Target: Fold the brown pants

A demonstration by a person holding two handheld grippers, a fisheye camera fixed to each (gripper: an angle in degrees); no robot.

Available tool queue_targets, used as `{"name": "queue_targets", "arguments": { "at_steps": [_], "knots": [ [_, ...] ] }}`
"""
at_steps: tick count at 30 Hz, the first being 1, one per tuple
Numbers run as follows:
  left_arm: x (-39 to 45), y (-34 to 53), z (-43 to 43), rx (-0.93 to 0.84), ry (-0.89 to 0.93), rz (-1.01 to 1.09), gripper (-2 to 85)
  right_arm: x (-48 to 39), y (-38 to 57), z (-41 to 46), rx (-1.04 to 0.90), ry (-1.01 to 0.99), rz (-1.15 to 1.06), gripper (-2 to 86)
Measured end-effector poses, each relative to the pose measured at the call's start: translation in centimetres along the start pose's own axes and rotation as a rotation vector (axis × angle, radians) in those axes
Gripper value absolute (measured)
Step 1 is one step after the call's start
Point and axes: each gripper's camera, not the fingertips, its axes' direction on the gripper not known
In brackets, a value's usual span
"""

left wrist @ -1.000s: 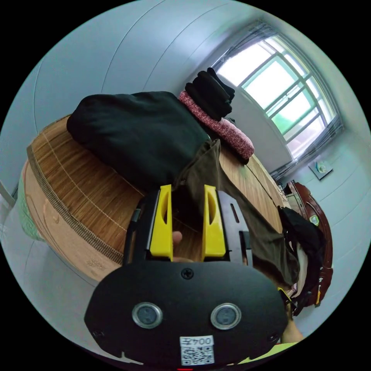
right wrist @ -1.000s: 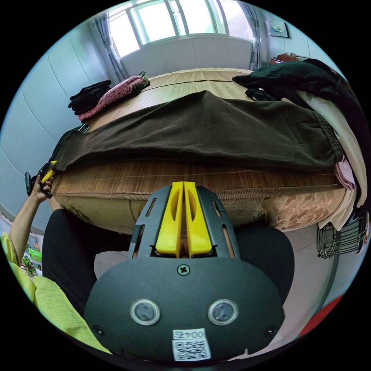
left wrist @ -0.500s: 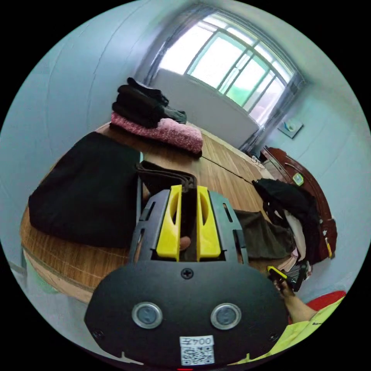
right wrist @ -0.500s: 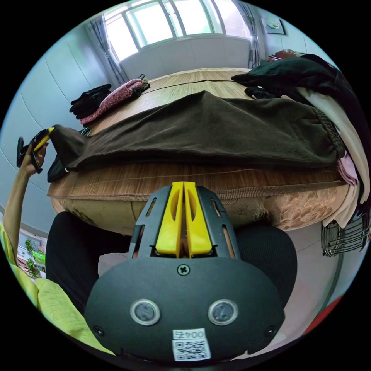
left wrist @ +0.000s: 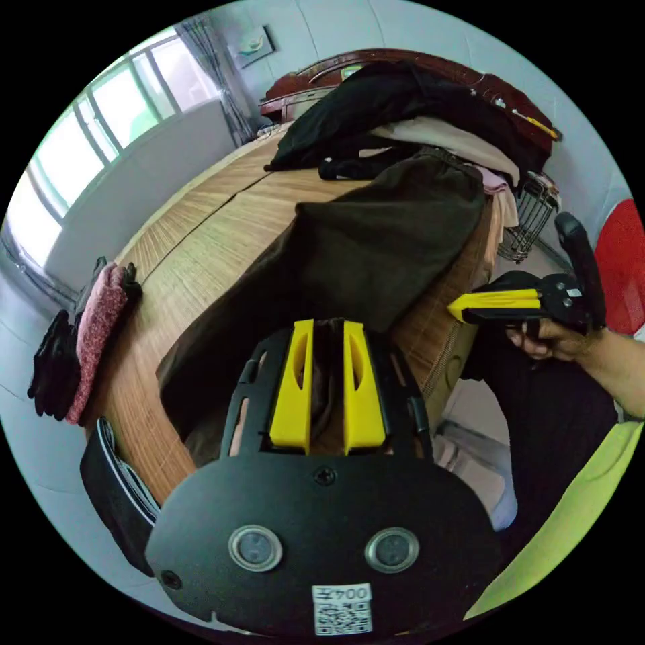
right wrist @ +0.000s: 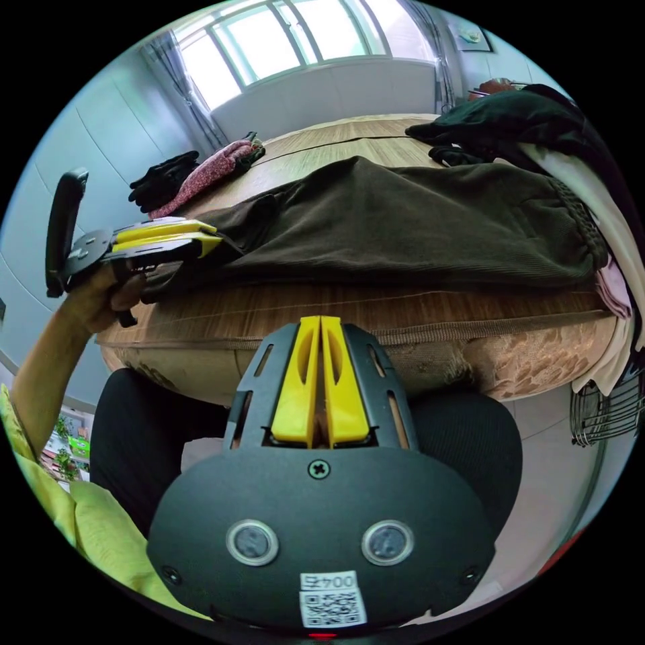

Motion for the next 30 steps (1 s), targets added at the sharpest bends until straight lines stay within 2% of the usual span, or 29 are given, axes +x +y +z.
{"name": "queue_targets", "arguments": {
  "at_steps": [6,9,13,17,21,25,30],
  "knots": [
    [0.0,2.4,-3.8,0.210,0.137,-0.138,8.4,1.4,-0.3,0.4,0.009,-0.028,-0.008,-0.1],
    [-1.8,5.5,-4.8,0.213,0.071,-0.228,7.2,2.0,-0.5,-0.3,0.087,-0.027,-0.018,-0.1],
    [-4.8,12.6,-4.7,0.185,0.013,-0.454,5.1,3.1,-0.7,-0.4,0.119,-0.054,-0.031,1.3],
    [-5.5,17.9,-5.0,0.222,-0.086,-0.603,6.7,4.8,-1.6,0.2,0.098,-0.182,-0.037,8.4],
    [-5.3,18.8,-4.3,0.175,-0.166,-0.565,10.2,6.8,-4.1,1.1,0.091,-0.462,0.080,11.0],
    [-5.0,18.7,-3.0,0.118,-0.183,-0.495,12.0,7.1,-9.1,2.3,0.066,-0.486,0.136,11.0],
    [-5.0,19.3,-2.4,0.143,-0.164,-0.539,12.0,9.7,-16.6,7.7,-0.149,-0.642,0.258,10.7]
  ]
}}
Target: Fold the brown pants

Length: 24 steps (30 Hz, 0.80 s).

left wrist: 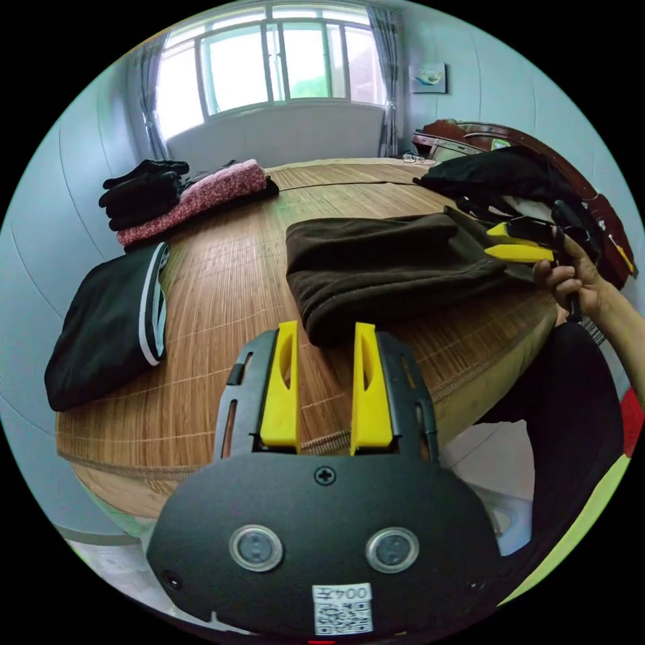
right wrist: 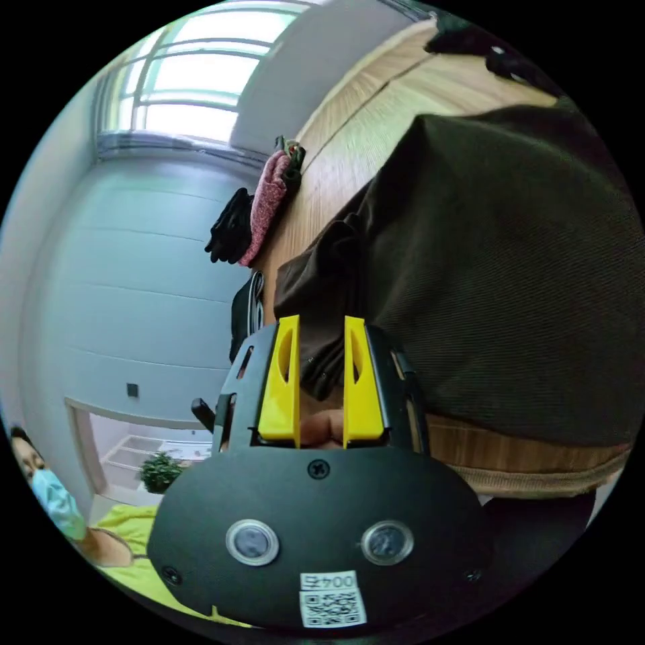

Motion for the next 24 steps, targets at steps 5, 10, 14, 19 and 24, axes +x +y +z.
{"name": "queue_targets", "arguments": {
  "at_steps": [5,10,14,19,24],
  "knots": [
    [-1.6,2.1,0.5,-0.002,0.089,-0.130,11.3,3.6,-3.0,0.6,-0.043,-0.080,0.166,10.9],
    [-2.2,4.0,0.9,0.007,0.119,-0.177,9.9,4.2,-4.6,1.2,-0.096,0.039,0.129,11.4],
    [-2.5,4.6,1.1,0.015,0.131,-0.198,9.3,4.4,-5.9,1.9,-0.179,-0.001,0.100,11.9],
    [-2.9,5.3,1.2,0.031,0.119,-0.205,8.4,4.3,-7.4,1.9,-0.215,0.022,0.058,12.3],
    [-3.6,6.1,1.3,0.051,0.130,-0.237,7.4,5.4,-7.7,2.8,-0.274,-0.088,0.048,11.3]
  ]
}}
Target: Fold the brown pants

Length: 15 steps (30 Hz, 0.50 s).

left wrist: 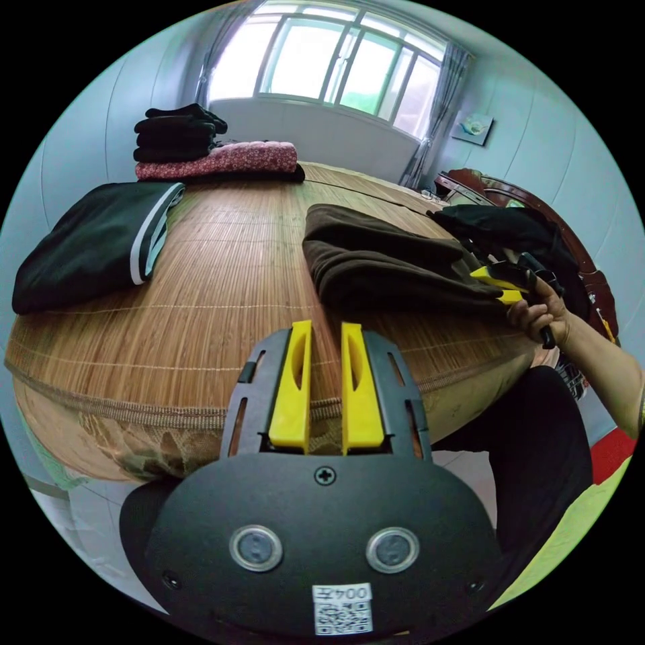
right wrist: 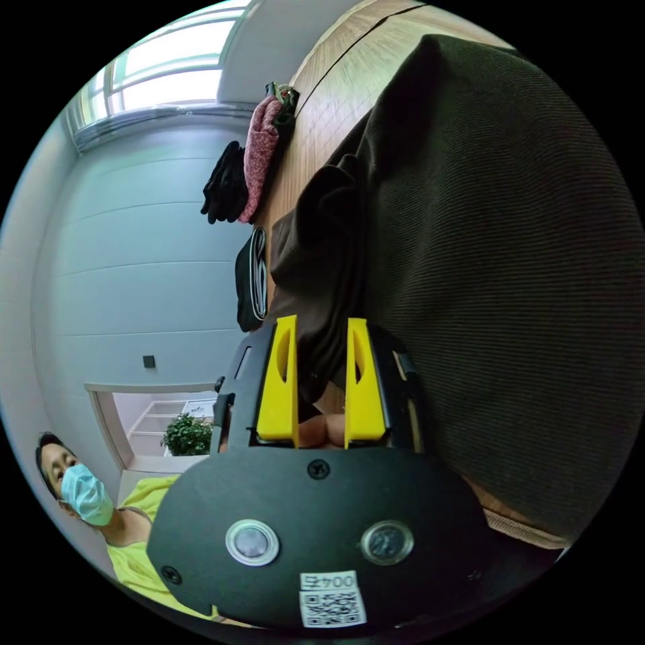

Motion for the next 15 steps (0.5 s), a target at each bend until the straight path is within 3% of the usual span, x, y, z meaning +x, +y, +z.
{"name": "queue_targets", "arguments": {
  "at_steps": [4,9,15],
  "knots": [
    [-0.1,0.3,0.0,0.007,-0.005,0.012,7.3,0.0,-0.9,0.1,0.027,-0.071,0.010,11.4],
    [-0.8,0.6,0.0,0.017,-0.004,-0.010,5.4,-1.5,-2.8,1.2,0.030,-0.078,0.058,5.3],
    [-1.4,0.8,0.0,0.027,-0.002,-0.024,2.8,-14.7,-6.8,0.0,-0.007,0.162,-0.156,4.7]
  ]
}}
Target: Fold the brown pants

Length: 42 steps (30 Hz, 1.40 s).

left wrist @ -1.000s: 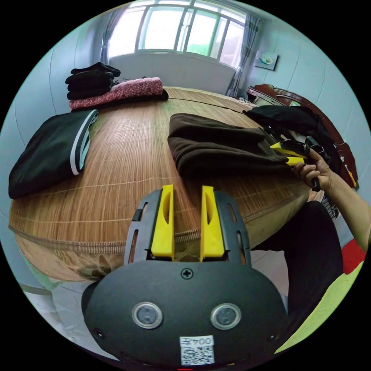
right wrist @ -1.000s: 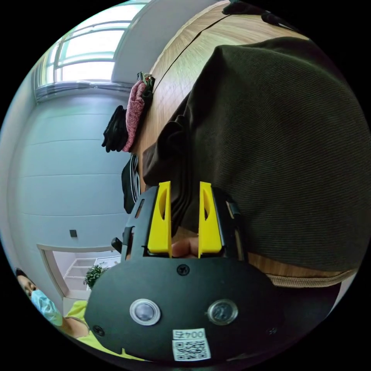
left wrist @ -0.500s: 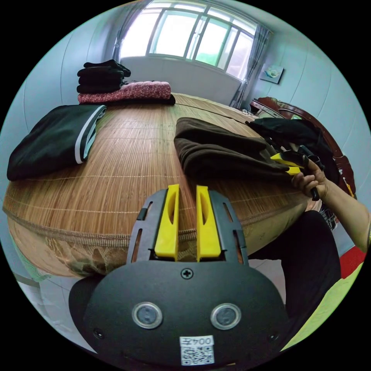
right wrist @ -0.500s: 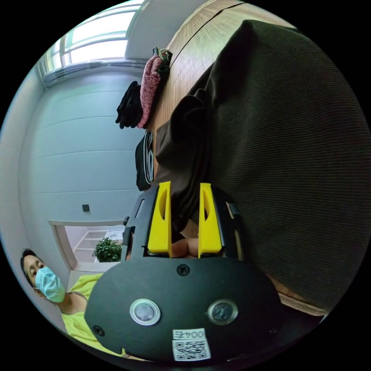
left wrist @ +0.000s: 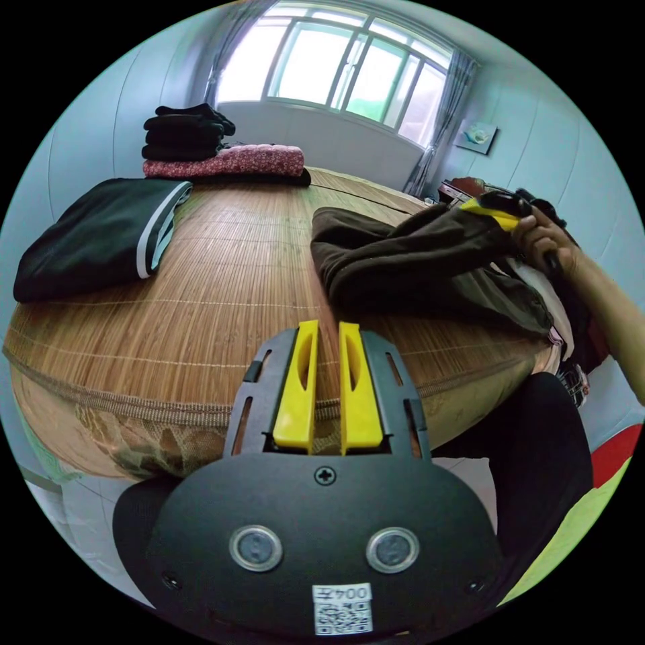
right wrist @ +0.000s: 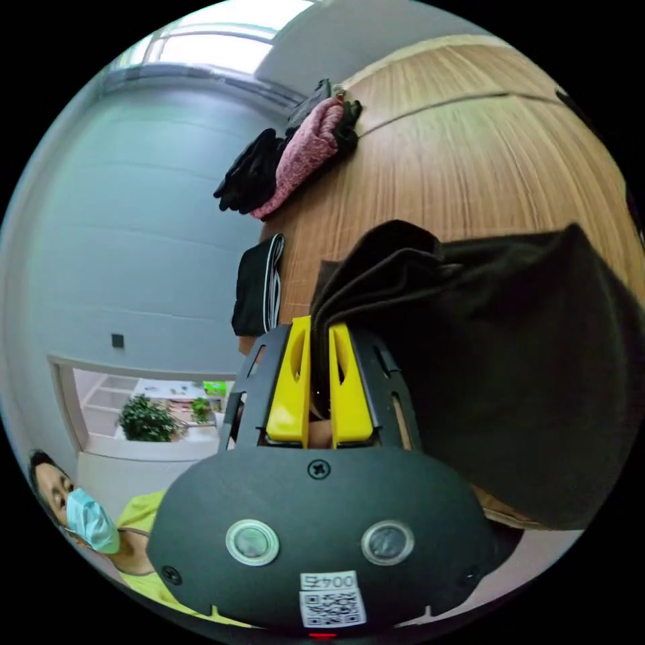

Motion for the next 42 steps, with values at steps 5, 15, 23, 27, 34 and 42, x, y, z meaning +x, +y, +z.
{"name": "queue_targets", "arguments": {
  "at_steps": [5,15,23,27,34,42],
  "knots": [
    [-0.3,0.1,0.0,0.007,0.003,-0.013,2.4,-6.0,-0.8,-2.9,-0.039,0.113,-0.085,4.7],
    [-0.4,-1.0,0.0,-0.039,0.035,0.024,8.1,8.7,8.1,0.7,0.129,0.006,0.340,6.3],
    [2.3,-3.9,0.4,-0.048,-0.018,0.077,14.1,-2.6,17.8,2.7,0.274,0.094,-0.098,6.2],
    [2.0,-4.2,0.8,-0.046,0.027,0.009,13.5,-7.7,21.7,7.9,0.267,0.265,-0.227,5.6],
    [2.8,-4.6,0.1,-0.013,-0.033,0.030,11.7,-12.4,24.2,11.4,0.317,0.417,-0.303,4.9],
    [1.9,-5.7,-0.9,0.064,-0.015,-0.115,10.5,-19.1,24.8,17.3,0.220,0.757,-0.566,8.2]
  ]
}}
